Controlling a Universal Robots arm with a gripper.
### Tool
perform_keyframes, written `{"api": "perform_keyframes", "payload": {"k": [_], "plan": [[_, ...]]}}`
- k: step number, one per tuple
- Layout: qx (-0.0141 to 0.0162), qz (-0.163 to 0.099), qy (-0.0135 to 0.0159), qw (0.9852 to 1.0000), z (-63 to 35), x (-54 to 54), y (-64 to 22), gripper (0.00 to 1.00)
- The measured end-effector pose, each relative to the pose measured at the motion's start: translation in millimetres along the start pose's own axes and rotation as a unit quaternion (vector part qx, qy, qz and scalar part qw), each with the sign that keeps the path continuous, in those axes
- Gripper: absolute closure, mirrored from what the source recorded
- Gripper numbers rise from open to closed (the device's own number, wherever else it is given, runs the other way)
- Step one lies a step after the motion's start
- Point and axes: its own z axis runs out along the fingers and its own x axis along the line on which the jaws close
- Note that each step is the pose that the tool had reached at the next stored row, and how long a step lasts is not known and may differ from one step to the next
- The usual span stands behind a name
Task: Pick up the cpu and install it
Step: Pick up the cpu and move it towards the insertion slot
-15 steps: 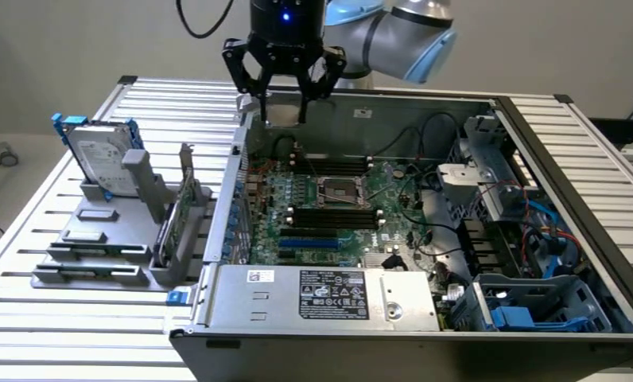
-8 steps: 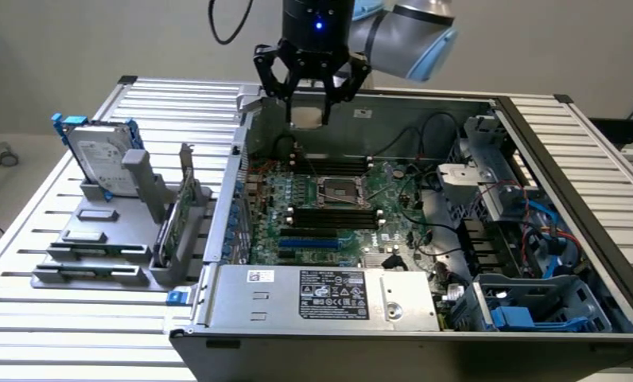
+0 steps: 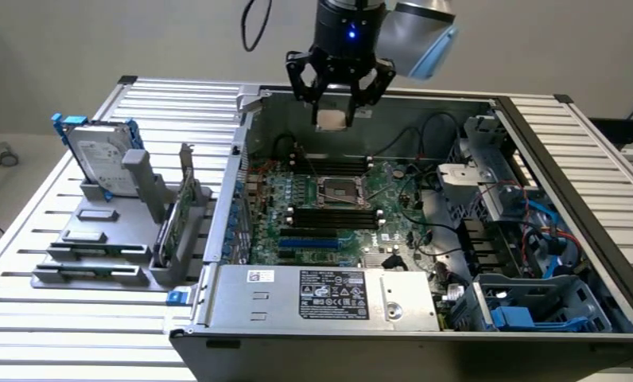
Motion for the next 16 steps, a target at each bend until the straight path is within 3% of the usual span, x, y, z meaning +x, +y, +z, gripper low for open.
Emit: {"api": "perform_keyframes", "payload": {"k": [5,15,16], "plan": [[0.0000,0.000,0.0001,1.0000,9.0,-19.8,7.4,0.45],[0.0000,0.000,0.0000,1.0000,26.8,-21.8,5.6,0.45],[0.0000,0.000,0.0011,1.0000,26.9,-22.1,5.6,0.45]]}}
